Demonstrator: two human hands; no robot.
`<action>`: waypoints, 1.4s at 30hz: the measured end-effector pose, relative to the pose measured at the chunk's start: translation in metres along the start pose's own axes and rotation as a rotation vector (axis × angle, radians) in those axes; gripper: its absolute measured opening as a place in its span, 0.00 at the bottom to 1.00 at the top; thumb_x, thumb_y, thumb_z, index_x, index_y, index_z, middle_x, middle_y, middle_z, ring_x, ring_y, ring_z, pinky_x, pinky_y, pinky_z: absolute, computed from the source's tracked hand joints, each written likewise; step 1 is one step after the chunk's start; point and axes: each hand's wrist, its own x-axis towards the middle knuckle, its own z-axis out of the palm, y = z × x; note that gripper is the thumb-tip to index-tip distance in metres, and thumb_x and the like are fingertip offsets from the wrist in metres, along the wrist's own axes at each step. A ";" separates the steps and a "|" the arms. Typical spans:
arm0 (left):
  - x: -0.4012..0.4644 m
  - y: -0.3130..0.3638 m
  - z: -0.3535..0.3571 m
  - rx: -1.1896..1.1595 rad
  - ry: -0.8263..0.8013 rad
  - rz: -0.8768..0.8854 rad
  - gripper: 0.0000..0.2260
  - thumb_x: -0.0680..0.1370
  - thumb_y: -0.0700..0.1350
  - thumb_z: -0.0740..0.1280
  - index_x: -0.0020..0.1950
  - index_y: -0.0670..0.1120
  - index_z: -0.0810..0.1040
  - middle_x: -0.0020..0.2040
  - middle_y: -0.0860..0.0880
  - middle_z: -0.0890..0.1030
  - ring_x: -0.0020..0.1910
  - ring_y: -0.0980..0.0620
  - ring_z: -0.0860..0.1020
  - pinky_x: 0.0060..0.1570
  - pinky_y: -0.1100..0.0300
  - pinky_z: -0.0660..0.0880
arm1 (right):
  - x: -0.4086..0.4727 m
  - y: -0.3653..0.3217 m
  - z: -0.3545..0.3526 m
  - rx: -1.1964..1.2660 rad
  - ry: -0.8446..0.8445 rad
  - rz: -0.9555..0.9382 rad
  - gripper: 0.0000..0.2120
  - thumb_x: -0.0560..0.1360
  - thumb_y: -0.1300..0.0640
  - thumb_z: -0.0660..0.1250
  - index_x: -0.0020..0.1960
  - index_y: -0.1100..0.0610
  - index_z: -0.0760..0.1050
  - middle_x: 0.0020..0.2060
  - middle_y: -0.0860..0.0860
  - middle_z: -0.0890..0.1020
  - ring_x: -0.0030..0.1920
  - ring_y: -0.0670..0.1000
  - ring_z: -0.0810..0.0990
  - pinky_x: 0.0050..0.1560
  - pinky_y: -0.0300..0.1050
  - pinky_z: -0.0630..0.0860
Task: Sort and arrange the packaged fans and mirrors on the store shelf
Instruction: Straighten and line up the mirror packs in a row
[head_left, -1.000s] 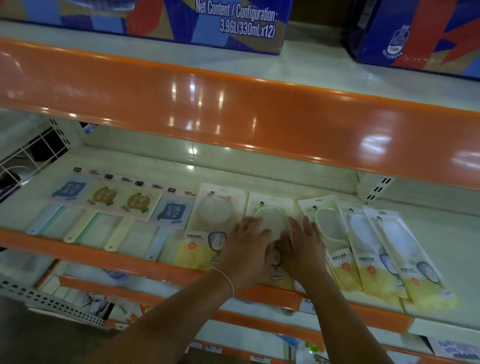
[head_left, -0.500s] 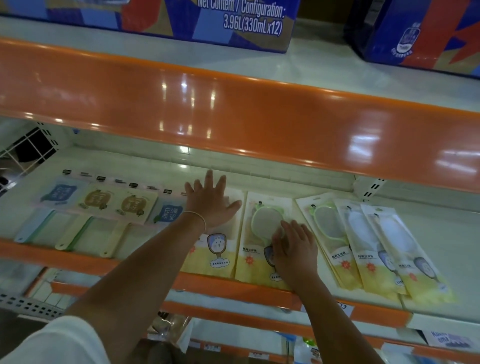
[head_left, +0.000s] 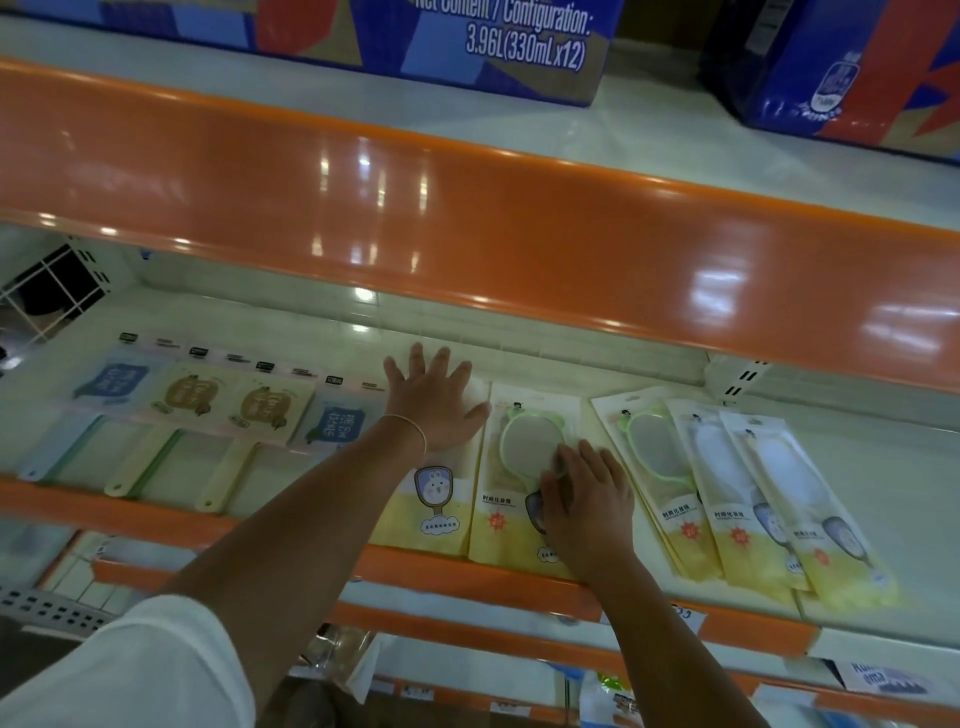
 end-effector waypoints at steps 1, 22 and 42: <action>0.003 -0.001 0.000 -0.003 -0.007 0.000 0.31 0.77 0.66 0.49 0.77 0.52 0.55 0.79 0.45 0.52 0.77 0.35 0.46 0.70 0.31 0.47 | 0.000 0.000 0.000 0.000 0.003 0.001 0.32 0.75 0.37 0.47 0.72 0.51 0.66 0.75 0.52 0.64 0.76 0.56 0.55 0.75 0.53 0.51; 0.005 -0.003 0.009 0.068 0.071 0.014 0.24 0.80 0.60 0.48 0.67 0.47 0.68 0.67 0.39 0.68 0.70 0.35 0.61 0.63 0.39 0.63 | 0.000 -0.001 0.000 -0.009 -0.006 -0.001 0.31 0.75 0.38 0.49 0.73 0.52 0.64 0.75 0.52 0.63 0.77 0.56 0.53 0.75 0.53 0.49; -0.065 0.046 0.002 0.010 0.148 0.257 0.27 0.81 0.54 0.49 0.77 0.43 0.56 0.78 0.41 0.51 0.78 0.40 0.43 0.74 0.38 0.46 | -0.002 -0.001 -0.001 -0.029 -0.030 -0.001 0.32 0.75 0.38 0.49 0.74 0.51 0.63 0.76 0.52 0.61 0.77 0.57 0.52 0.74 0.55 0.50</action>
